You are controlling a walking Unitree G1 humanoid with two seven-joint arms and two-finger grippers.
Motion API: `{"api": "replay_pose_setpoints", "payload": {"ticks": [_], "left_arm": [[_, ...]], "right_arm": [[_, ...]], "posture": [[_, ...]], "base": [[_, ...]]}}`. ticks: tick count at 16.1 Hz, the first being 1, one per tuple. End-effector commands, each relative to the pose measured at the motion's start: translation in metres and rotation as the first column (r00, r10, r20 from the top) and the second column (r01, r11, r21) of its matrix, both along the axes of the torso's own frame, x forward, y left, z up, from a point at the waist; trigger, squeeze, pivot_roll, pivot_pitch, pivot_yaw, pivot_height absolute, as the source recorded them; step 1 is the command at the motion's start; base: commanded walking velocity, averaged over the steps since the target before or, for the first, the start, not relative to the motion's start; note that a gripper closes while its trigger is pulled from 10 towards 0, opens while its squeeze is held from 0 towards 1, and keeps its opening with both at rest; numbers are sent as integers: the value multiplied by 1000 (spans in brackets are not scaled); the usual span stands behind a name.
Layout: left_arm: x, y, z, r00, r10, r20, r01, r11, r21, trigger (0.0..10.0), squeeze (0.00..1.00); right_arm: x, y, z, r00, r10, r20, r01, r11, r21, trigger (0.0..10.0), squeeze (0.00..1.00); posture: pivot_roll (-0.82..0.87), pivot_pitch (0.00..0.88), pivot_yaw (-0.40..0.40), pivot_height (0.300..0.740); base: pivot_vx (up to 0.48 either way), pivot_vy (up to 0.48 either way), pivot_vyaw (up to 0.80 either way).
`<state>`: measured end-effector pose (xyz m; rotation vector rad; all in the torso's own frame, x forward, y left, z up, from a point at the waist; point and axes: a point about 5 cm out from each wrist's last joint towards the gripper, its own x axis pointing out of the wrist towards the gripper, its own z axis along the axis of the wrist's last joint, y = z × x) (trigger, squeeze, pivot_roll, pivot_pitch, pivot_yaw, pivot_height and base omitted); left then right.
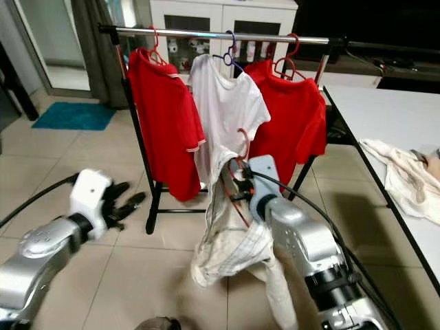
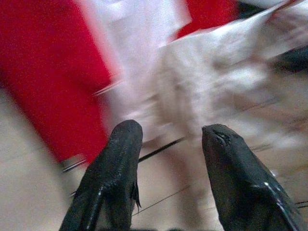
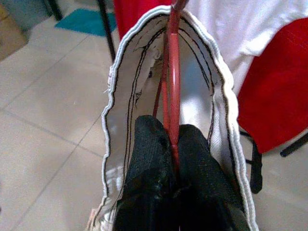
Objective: Hang hanger
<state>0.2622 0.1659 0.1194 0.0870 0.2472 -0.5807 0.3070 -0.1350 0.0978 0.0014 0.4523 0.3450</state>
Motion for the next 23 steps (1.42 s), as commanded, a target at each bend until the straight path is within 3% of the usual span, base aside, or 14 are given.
{"api": "replay_pose_setpoints", "payload": {"ticks": [1, 3, 6, 7, 8, 10, 13, 14, 16, 23], "left_arm": [[-3, -14, 4, 995, -103, -4, 103, 993, -61, 10000, 1000], [-9, -32, 1, 946, -319, -52, 313, 945, -99, 10000, 1000], [-14, -46, -15, 828, -537, -164, 524, 844, -115, 10000, 1000], [-12, -49, -20, 807, -564, -176, 551, 826, -121, 10000, 129], [-10, -52, -23, 793, -582, -182, 569, 813, -119, 10000, 0], [-3, -64, -31, 740, -648, -182, 633, 762, -135, 10000, 0], [9, -79, -41, 726, -666, -172, 664, 743, -79, 10000, 0], [14, -84, -47, 731, -660, -175, 667, 745, -20, 10000, 0], [18, -89, -50, 727, -673, -136, 679, 734, -4, 0, 0], [21, -88, -53, 735, -675, -59, 675, 737, -18, 0, 0]], "right_arm": [[8, -4, 17, 996, -25, 83, 22, 999, 40, 10000, 0], [12, 2, 30, 994, -12, 112, 2, 996, 88, 10000, 0], [14, 15, 46, 990, 55, 130, -72, 989, 129, 10000, 0], [15, 18, 52, 988, 62, 140, -84, 984, 157, 10000, 0], [16, 20, 58, 986, 68, 150, -94, 980, 174, 10000, 0], [18, 24, 72, 982, 79, 171, -117, 968, 224, 10000, 0], [18, 26, 83, 978, 91, 187, -137, 958, 251, 10000, 0], [17, 27, 87, 977, 96, 192, -146, 952, 268, 10000, 0], [16, 28, 89, 977, 101, 190, -150, 952, 266, 10000, 0], [15, 27, 89, 977, 108, 184, -154, 954, 259, 10000, 0]], "posture": [[84, 0, -2, 740], [61, 0, 15, 740], [51, 0, 13, 740], [43, 0, 13, 740], [39, 0, 13, 740], [32, 0, 13, 740], [21, 0, 17, 740], [21, 0, 17, 740], [4, 0, 30, 740], [8, 0, 25, 740]], "base": [[0, 0, 0], [0, 0, 0], [0, 0, 0], [0, 0, 0], [0, 0, 0], [0, 0, 0], [0, 0, 0], [0, 0, 0], [0, 0, 0], [0, 0, 0]]}}
